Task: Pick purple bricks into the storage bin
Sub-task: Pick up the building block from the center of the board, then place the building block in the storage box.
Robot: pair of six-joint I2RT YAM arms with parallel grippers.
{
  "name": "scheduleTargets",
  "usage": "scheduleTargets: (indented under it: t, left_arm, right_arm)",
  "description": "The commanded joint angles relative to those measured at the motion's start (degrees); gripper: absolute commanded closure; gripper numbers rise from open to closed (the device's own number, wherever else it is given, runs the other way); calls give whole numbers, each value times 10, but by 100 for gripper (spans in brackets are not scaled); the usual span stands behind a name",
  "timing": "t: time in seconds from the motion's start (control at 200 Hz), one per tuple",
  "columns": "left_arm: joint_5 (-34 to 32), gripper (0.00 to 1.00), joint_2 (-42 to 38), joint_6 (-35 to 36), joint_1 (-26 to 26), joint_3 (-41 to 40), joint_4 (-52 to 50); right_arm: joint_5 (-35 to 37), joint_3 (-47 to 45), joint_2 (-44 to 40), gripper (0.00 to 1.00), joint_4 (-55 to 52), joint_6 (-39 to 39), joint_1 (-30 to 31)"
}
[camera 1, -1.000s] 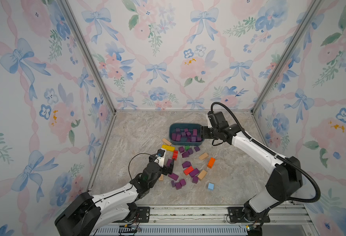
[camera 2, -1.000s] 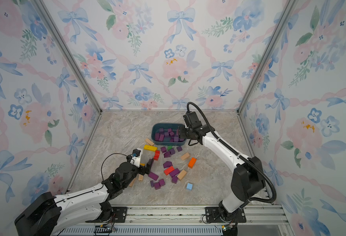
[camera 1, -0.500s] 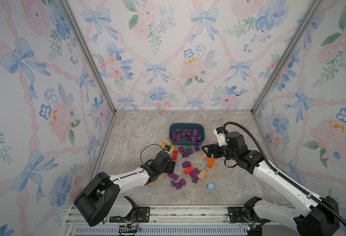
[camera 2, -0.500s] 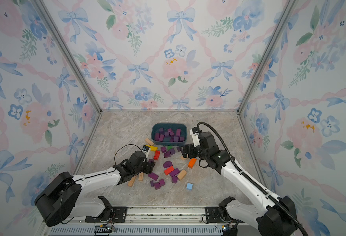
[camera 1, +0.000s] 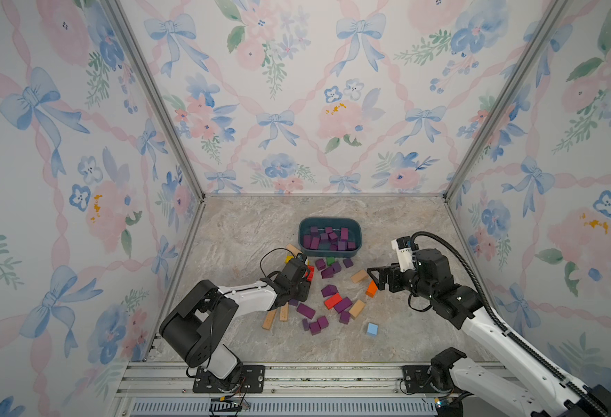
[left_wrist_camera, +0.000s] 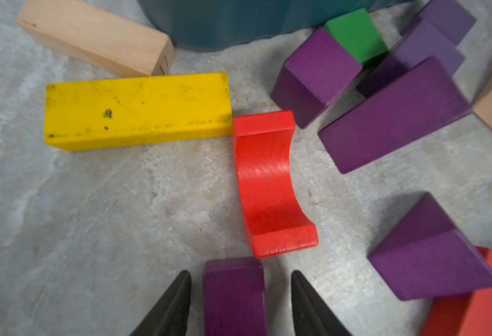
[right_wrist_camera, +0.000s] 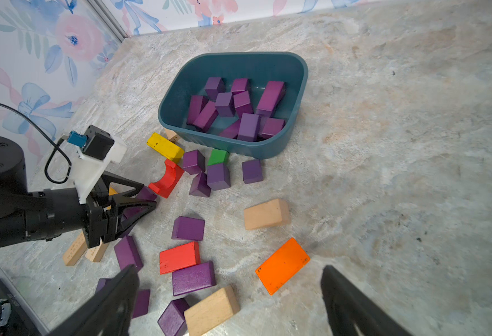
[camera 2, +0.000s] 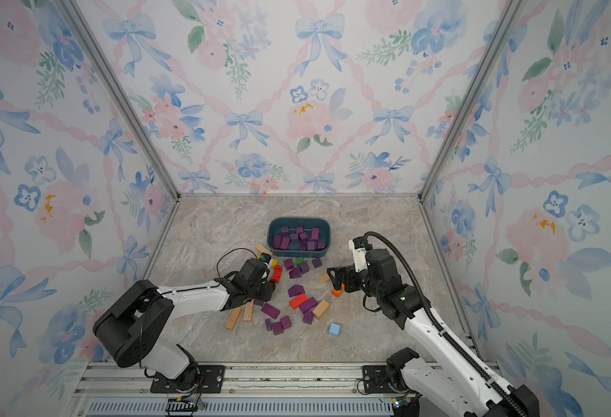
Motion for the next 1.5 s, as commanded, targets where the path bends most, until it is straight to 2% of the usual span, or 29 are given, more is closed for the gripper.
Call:
scheduleTargets:
  t: [0.0,0.225,0.405,0.54,0.615,1.195,1.49]
  left_arm:
    - [-15,50,18,2,4,4,-30]
    - [-13,69,32,6,3,12,-31]
    - [-10,77,32,16,-1,13,-31]
    - [-16,79,29,27,-6,40,-33]
    - [-20,80,27,33,-7,49,-39]
    - [-38,82,-32,53,-17,108,-44]
    - [-45,82,-27,62,-17,137,-44]
  right_arm:
    - [-4,-6,-3,4,-1,7,-6]
    - [20,-6,-21,3,-28,0,-19]
    - [21,-22,-16,3,-20,14,-33]
    - [20,-20,-8,0,-27,16,-35]
    - [24,-21,-9,3,-27,16,-36]
    - [53,-9,10,3,-60,20,-60]
    - [62,-15,17,3,-66,32,-72]
